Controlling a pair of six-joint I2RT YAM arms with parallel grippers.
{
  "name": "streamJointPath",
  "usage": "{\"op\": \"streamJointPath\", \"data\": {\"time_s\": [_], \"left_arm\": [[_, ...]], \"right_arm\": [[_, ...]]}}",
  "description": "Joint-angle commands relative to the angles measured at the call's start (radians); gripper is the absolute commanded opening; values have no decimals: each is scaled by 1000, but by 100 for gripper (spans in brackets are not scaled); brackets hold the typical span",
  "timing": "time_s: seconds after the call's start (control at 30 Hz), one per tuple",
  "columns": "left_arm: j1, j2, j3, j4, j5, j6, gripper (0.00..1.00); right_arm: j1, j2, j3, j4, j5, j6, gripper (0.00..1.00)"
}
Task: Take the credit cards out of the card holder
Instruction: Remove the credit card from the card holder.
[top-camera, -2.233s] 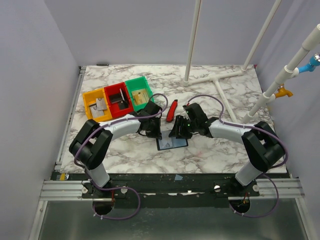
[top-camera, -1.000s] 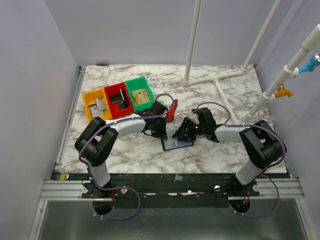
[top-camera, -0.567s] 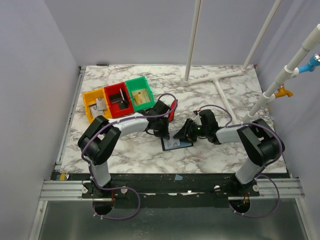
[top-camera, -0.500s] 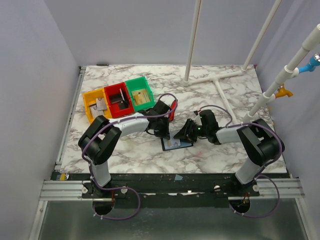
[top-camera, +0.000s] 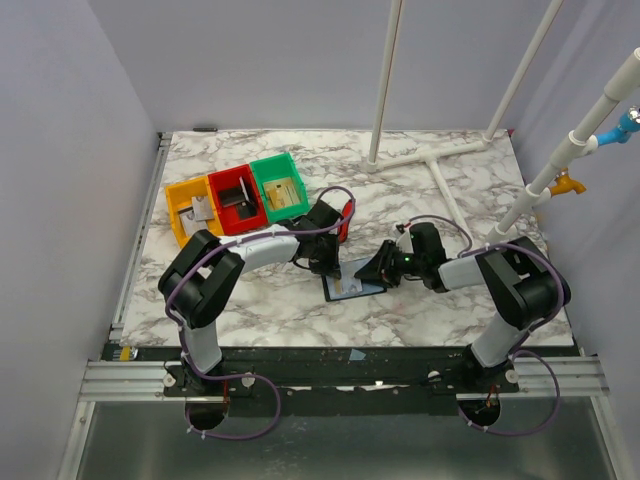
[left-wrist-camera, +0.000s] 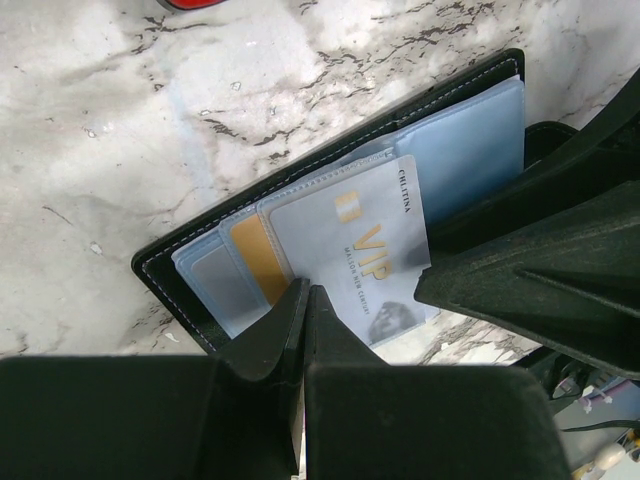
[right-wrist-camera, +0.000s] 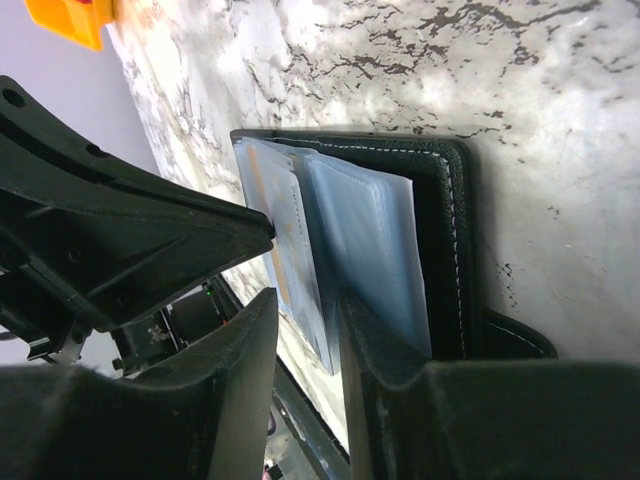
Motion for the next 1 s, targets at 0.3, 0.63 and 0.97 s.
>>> {"op": "streamJointPath", "data": {"time_s": [0.3, 0.63, 0.97], "left_arm": [[-5, 34, 11, -50, -10, 4, 0], [-4, 31, 7, -55, -15, 5, 0], [-3, 24, 1, -46, -13, 7, 0]], "right_arm": [[-13, 44, -28, 94, -59, 36, 21], [-25, 39, -41, 105, -63, 35, 15], [-27, 55, -51, 148, -85, 38, 1]]}}
